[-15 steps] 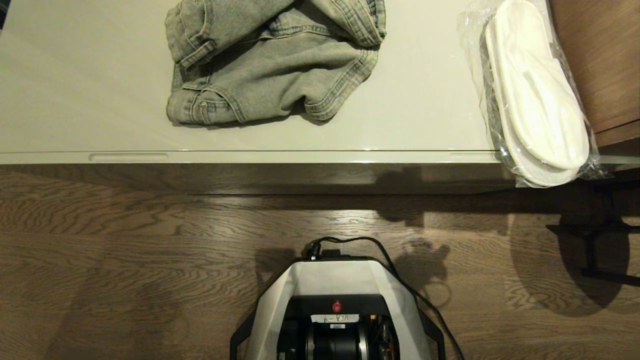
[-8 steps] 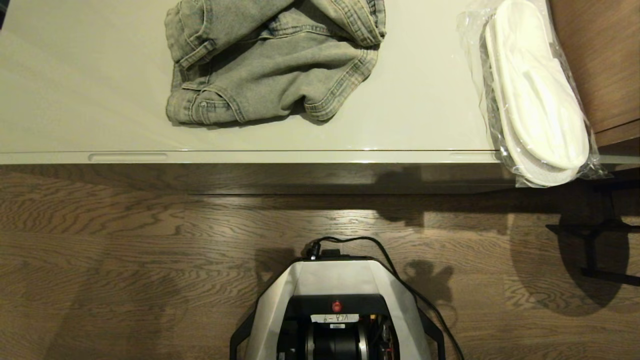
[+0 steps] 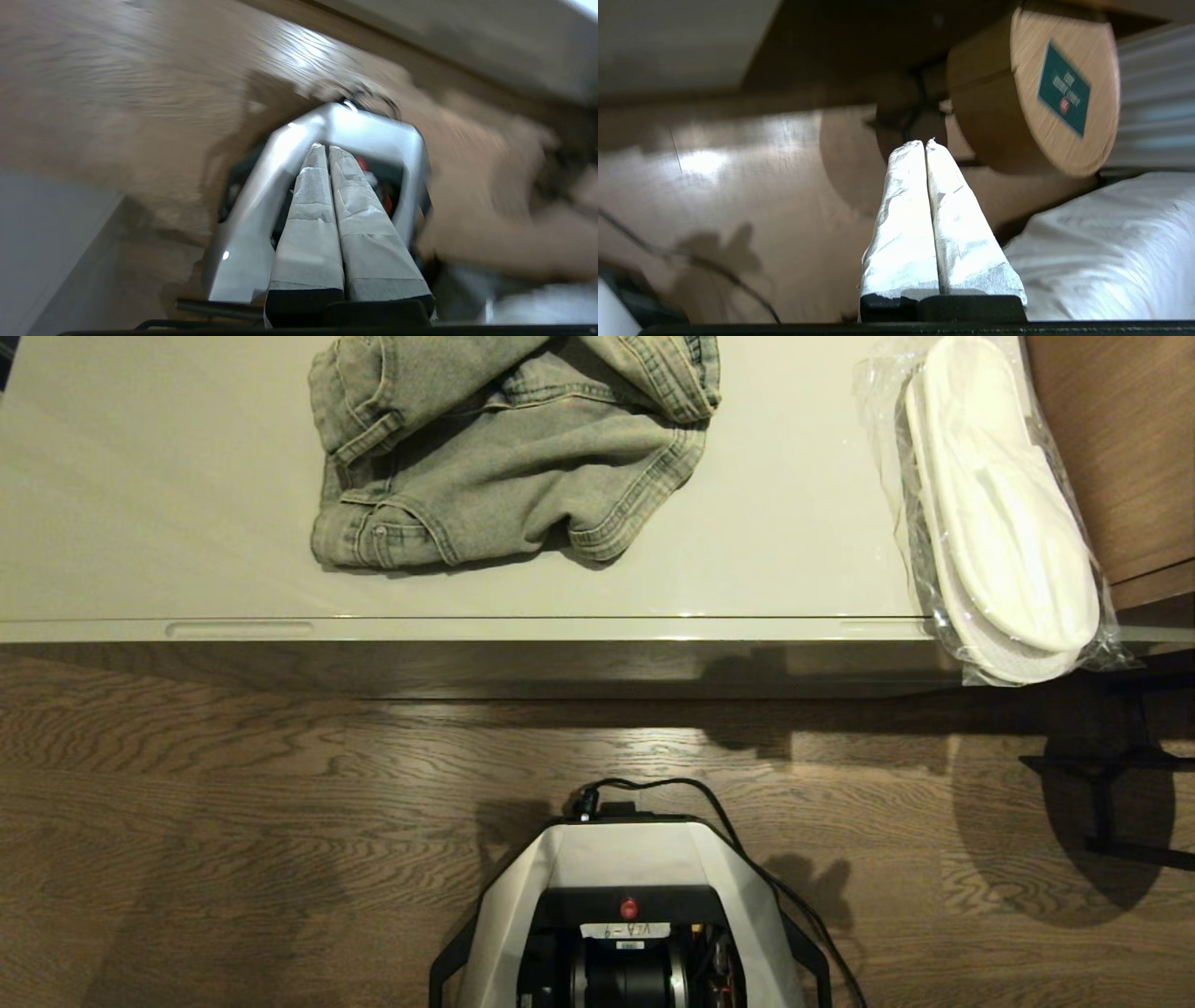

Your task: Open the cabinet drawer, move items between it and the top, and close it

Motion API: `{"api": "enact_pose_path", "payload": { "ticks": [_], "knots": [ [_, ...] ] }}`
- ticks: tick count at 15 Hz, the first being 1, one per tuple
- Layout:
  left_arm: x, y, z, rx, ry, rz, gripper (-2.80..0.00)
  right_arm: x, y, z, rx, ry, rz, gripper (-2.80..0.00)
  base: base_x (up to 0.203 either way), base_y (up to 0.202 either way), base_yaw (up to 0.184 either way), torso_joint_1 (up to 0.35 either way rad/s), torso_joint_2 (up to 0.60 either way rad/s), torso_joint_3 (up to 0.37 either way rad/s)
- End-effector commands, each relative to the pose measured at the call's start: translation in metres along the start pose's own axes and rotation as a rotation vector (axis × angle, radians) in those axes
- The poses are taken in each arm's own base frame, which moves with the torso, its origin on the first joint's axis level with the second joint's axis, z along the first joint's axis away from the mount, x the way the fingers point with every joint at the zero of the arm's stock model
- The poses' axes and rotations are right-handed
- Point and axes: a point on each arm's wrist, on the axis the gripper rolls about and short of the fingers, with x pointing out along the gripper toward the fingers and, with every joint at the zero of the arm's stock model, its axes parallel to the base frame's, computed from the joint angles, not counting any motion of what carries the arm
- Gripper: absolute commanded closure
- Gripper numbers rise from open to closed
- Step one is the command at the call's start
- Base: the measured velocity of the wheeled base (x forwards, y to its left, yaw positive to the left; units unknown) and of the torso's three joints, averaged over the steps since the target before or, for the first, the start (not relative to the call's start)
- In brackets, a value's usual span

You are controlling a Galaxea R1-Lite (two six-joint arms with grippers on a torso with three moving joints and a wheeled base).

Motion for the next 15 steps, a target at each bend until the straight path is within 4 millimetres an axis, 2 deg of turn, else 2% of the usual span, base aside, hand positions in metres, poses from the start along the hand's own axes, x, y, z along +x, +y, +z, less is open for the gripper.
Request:
{"api": "enact_pose_path", "payload": {
  "ticks": [1, 3, 7, 8, 10, 12, 15],
  "knots": [
    [-0.017, 0.001, -0.010, 0.049, -0.024, -0.091, 0.00, -0.003, -0.005, 0.009, 0.055, -0.048, 0.047, 0.00, 0.000, 0.000, 0.000, 0.000, 0.00, 0.000],
    [-0.021, 0.006, -0.015, 0.052, 0.029, -0.124, 0.00, -0.004, -0.002, 0.012, 0.148, -0.085, 0.182, 0.00, 0.000, 0.000, 0.000, 0.000, 0.00, 0.000],
    [-0.021, 0.015, -0.017, 0.052, 0.044, -0.092, 0.00, -0.005, -0.003, 0.014, 0.222, -0.068, 0.256, 0.00, 0.000, 0.000, 0.000, 0.000, 0.00, 0.000],
    [-0.022, 0.018, -0.018, 0.062, 0.054, -0.118, 0.00, -0.007, -0.006, 0.020, 0.233, -0.054, 0.259, 0.00, 0.000, 0.000, 0.000, 0.000, 0.00, 0.000],
    [-0.024, 0.022, -0.028, 0.090, 0.041, -0.123, 0.00, -0.015, -0.015, 0.030, 0.253, 0.028, 0.297, 0.00, 0.000, 0.000, 0.000, 0.000, 0.00, 0.000],
    [-0.020, 0.030, -0.045, 0.193, 0.059, -0.116, 0.00, -0.022, -0.015, 0.022, 0.273, 0.156, 0.400, 0.00, 0.000, 0.000, 0.000, 0.000, 0.00, 0.000],
    [-0.017, 0.032, -0.046, 0.169, 0.040, -0.049, 0.00, -0.023, -0.015, 0.020, 0.294, 0.197, 0.403, 0.00, 0.000, 0.000, 0.000, 0.000, 0.00, 0.000]
  ]
}}
